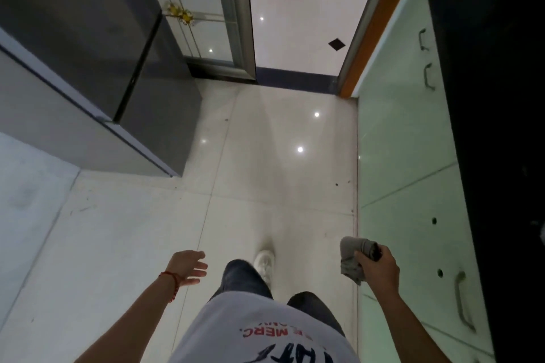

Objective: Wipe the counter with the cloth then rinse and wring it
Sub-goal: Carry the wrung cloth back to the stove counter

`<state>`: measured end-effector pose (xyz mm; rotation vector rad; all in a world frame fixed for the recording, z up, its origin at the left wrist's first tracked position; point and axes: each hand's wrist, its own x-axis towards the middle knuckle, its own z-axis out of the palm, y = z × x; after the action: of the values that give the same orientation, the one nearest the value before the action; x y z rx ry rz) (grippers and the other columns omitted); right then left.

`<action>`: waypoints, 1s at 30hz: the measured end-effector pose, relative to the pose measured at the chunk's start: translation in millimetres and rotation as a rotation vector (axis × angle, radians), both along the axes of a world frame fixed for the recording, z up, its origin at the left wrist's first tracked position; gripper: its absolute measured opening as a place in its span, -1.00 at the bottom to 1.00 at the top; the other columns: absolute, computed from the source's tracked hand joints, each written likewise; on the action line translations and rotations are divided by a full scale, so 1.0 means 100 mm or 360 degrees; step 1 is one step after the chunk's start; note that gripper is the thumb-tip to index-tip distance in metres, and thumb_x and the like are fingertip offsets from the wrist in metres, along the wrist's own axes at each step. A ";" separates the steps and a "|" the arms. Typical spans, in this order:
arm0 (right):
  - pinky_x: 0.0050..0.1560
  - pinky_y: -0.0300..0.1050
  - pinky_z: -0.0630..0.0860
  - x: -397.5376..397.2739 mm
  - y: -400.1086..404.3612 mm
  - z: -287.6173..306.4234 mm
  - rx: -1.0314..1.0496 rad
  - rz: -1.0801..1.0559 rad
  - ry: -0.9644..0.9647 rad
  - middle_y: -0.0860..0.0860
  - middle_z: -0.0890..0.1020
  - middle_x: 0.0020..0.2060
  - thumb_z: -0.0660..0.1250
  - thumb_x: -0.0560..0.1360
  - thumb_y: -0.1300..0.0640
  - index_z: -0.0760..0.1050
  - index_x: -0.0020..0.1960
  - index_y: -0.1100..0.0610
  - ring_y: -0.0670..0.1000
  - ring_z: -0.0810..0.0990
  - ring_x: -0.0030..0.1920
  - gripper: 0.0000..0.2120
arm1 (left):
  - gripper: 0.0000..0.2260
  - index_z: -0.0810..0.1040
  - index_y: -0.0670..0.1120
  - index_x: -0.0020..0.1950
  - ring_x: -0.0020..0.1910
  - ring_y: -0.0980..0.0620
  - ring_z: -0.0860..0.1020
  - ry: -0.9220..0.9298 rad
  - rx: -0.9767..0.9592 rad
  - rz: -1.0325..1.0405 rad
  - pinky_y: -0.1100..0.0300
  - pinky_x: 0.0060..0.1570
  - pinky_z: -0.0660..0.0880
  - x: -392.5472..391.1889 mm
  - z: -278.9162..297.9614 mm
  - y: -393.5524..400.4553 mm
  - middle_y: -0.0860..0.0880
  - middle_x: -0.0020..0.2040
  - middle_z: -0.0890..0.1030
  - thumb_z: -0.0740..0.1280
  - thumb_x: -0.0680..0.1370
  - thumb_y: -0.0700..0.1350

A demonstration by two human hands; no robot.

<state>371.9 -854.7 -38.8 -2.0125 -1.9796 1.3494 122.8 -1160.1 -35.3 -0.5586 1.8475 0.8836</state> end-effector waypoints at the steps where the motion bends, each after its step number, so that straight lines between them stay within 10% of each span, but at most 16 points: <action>1: -0.12 -0.11 0.40 -0.12 0.13 -0.01 0.0004 -0.0020 -0.0007 0.24 0.62 -0.03 0.43 0.38 0.20 0.46 0.10 0.25 0.10 0.49 -0.17 -0.67 | -0.90 0.50 -0.22 -0.05 -0.31 -0.09 0.52 0.0009 0.0021 -0.0034 0.15 -0.28 0.44 -0.22 0.02 0.23 -0.16 -0.26 0.56 0.30 0.52 -0.18; 13: -0.15 -0.11 0.39 -1.22 1.69 -0.17 -0.0109 -0.0105 -0.0102 0.23 0.63 -0.07 0.39 0.39 0.20 0.49 0.06 0.28 0.13 0.55 -0.15 -0.72 | -0.92 0.48 -0.15 -0.12 -0.30 -0.05 0.52 0.0253 0.0331 -0.0262 0.16 -0.26 0.45 -2.14 0.36 2.98 -0.13 -0.26 0.55 0.24 0.55 -0.18; 30: -0.12 -0.15 0.38 -3.28 4.06 0.12 0.0033 -0.0344 0.0188 0.09 0.55 -0.14 0.43 0.36 0.21 0.46 0.00 0.18 0.04 0.49 -0.15 -0.74 | -0.85 0.49 -0.24 0.03 -0.09 -0.19 0.52 0.0129 0.0072 -0.0433 0.10 -0.18 0.46 -3.95 0.10 4.93 -0.20 -0.15 0.57 0.23 0.55 -0.18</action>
<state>44.2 -448.4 -27.0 -2.0168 -1.6663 1.3588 -272.6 -666.9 -25.6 -0.2378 1.9165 0.7715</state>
